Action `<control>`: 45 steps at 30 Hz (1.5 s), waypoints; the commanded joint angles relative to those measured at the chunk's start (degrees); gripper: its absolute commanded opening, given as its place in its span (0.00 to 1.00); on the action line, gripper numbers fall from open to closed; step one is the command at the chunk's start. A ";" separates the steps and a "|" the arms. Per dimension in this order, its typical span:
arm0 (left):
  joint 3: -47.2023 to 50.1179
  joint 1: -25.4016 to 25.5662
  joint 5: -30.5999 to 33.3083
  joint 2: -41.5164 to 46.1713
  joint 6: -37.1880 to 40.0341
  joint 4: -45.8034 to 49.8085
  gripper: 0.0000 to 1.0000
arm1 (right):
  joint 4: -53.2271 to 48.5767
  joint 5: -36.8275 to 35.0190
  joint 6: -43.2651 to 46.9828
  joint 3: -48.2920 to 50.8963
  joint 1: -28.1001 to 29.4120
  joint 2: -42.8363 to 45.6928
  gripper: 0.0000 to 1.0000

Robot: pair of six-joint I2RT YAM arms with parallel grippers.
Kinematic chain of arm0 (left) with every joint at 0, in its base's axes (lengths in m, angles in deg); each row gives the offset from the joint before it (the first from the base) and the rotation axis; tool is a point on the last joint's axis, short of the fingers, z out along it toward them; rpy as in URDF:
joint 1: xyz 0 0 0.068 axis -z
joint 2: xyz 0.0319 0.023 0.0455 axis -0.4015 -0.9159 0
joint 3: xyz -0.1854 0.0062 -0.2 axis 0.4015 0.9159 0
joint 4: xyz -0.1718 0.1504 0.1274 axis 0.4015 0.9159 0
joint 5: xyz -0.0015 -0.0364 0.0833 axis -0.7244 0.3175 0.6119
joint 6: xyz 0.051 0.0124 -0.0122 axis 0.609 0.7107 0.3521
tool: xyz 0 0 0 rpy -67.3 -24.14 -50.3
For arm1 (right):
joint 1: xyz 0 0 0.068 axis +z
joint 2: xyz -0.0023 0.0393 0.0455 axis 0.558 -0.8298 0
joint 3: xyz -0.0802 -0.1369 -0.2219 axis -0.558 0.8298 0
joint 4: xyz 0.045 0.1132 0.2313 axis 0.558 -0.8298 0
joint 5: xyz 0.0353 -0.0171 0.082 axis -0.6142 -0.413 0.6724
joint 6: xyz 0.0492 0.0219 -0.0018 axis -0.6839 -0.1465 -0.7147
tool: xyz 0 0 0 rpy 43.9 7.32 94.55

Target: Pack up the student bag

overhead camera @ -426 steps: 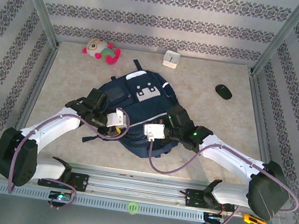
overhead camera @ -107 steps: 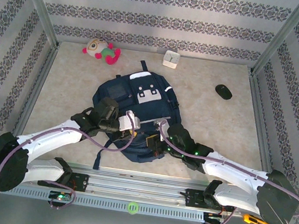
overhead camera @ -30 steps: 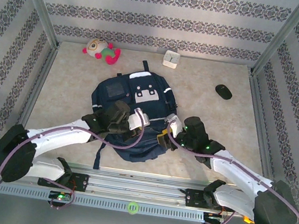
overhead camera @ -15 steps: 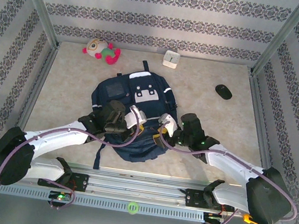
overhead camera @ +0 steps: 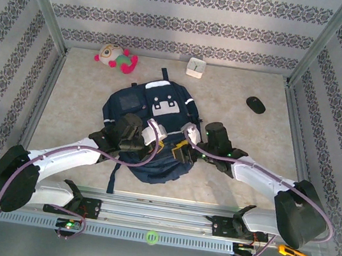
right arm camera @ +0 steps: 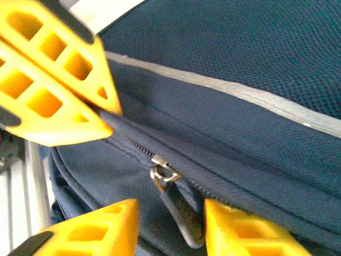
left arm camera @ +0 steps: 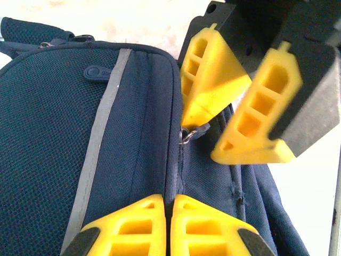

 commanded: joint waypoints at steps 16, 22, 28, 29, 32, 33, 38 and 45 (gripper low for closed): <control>-1.17 -3.36 0.50 5.40 4.11 5.59 0.02 | -6.47 -18.34 -3.09 -1.98 -2.34 4.90 0.00; -0.74 -6.16 3.33 10.65 8.62 15.16 0.04 | -8.32 -18.24 -0.07 -2.33 -3.23 5.46 0.00; -2.64 -6.05 0.37 10.19 9.60 19.73 0.36 | -2.76 -12.77 -0.77 -0.58 0.24 5.59 0.00; -3.11 -5.54 0.83 9.67 7.85 18.44 0.43 | -2.38 -12.37 -0.84 -0.42 0.61 5.40 0.00; -5.55 -2.90 3.55 7.06 5.14 14.48 0.58 | -1.90 -11.82 -1.35 -0.18 1.18 4.67 0.00; -6.45 -1.29 4.81 5.81 6.23 13.68 0.62 | -1.69 -11.75 -1.42 -0.05 1.28 4.58 0.00; -9.12 2.60 7.51 -1.14 5.23 6.78 0.72 | -0.93 -11.30 -1.70 0.57 1.37 4.93 0.00; -10.57 3.41 13.60 -8.27 6.50 1.61 0.60 | -0.50 -10.42 -2.22 1.10 1.37 5.81 0.00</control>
